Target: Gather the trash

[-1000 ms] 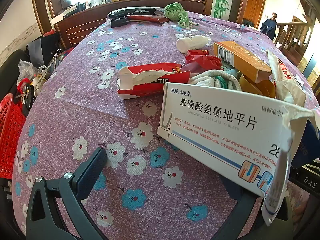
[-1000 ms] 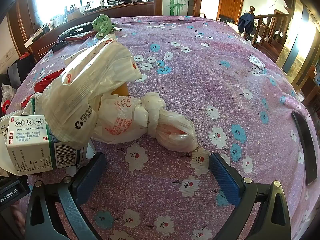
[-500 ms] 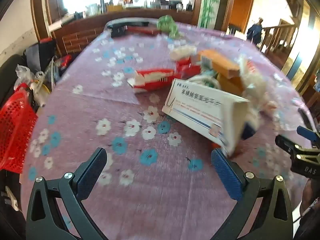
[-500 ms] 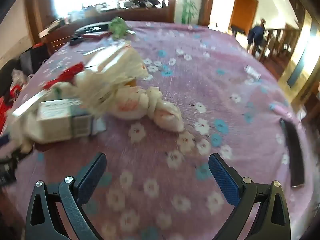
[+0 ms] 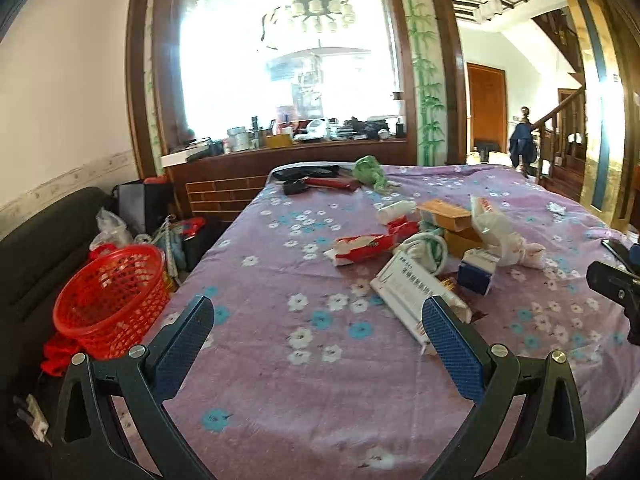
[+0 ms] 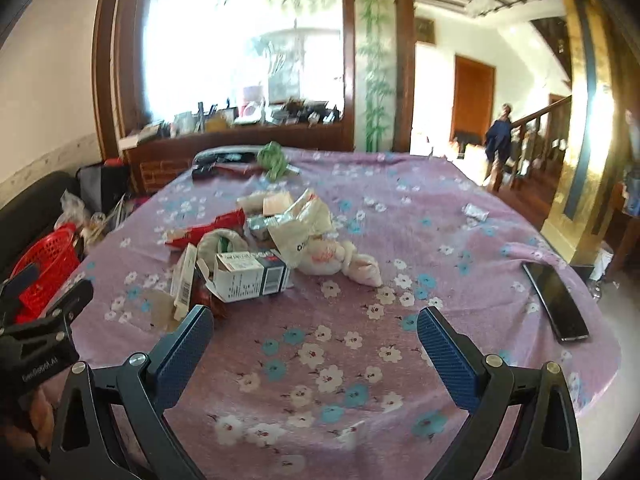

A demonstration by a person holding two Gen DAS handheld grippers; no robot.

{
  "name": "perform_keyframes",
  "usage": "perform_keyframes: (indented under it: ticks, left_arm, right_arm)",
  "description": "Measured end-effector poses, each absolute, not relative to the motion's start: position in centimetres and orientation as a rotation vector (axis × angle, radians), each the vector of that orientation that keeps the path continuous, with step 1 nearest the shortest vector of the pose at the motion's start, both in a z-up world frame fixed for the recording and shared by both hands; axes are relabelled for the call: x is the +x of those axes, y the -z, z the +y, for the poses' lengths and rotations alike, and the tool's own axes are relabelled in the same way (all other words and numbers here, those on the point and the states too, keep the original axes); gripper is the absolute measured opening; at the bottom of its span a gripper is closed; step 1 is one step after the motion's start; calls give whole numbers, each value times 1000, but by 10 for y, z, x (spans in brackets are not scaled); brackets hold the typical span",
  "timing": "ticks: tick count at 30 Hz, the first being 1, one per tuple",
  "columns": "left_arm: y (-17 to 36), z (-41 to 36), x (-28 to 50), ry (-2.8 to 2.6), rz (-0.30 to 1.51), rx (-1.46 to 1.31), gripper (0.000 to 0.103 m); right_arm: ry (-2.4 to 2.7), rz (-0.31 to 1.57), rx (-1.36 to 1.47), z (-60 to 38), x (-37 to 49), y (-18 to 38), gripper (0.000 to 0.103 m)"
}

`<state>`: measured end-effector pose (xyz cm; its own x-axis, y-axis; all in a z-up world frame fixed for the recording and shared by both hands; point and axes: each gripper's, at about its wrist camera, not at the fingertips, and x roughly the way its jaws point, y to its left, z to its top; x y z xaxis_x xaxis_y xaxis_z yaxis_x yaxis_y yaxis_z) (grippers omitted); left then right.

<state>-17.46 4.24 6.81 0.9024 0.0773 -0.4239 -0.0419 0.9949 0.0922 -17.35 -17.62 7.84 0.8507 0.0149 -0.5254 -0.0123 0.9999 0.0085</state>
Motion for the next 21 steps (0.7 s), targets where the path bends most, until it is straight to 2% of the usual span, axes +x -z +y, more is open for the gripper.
perform_keyframes:
  ticks: [21]
  left_arm:
    - [-62, 44, -181, -57, 436, 88, 103]
  right_arm:
    - [44, 584, -56, -166, -171, -73, 103]
